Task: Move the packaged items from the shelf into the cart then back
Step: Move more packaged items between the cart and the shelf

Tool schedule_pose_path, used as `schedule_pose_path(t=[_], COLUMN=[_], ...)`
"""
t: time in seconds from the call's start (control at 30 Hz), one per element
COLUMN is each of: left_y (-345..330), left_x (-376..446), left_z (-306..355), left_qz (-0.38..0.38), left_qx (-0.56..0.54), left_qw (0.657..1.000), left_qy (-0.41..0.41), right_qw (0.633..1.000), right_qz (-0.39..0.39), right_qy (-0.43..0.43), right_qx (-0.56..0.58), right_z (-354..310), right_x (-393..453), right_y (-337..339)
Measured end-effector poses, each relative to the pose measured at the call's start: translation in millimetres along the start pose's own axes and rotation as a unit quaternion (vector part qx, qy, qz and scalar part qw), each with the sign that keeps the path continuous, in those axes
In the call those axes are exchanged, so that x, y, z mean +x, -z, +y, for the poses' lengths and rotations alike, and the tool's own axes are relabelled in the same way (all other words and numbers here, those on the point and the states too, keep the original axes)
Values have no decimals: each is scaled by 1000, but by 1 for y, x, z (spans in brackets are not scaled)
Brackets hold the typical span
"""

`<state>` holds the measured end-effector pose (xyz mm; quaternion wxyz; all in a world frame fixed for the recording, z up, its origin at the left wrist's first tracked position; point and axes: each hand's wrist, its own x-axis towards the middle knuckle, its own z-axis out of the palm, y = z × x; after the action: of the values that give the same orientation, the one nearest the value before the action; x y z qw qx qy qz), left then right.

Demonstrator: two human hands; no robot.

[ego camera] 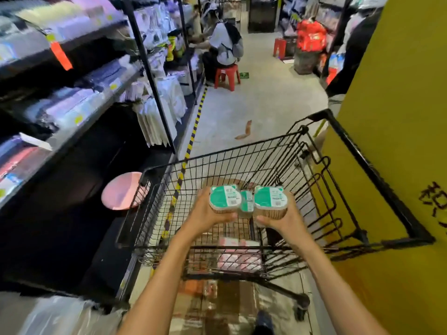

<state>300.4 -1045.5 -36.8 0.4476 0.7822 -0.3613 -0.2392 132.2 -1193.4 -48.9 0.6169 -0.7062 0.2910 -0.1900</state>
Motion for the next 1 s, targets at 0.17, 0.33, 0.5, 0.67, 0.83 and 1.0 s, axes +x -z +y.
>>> schedule_pose_path(t=[0.17, 0.33, 0.5, 0.67, 0.83, 1.0], left_y=[-18, -36, -67, -106, -132, -129], left_x=[72, 132, 172, 196, 207, 236], left_z=[-31, -70, -129, -192, -260, -256], left_qz=[27, 19, 1, -10, -6, 12], left_qx=[28, -8, 1, 5, 3, -18], left_qw=[995, 989, 981, 974, 971, 980], left_qy=[86, 146, 194, 224, 238, 200], right_qw=[999, 993, 981, 970, 968, 969], right_qz=[-14, -13, -30, -27, 9, 26], right_qy=[-34, -89, -148, -188, -199, -197], right_qx=[-23, -73, -124, -154, -155, -144], right_z=[28, 80, 146, 224, 267, 274], right_x=[83, 159, 201, 219, 236, 259], right_y=[14, 7, -13, -32, -39, -42])
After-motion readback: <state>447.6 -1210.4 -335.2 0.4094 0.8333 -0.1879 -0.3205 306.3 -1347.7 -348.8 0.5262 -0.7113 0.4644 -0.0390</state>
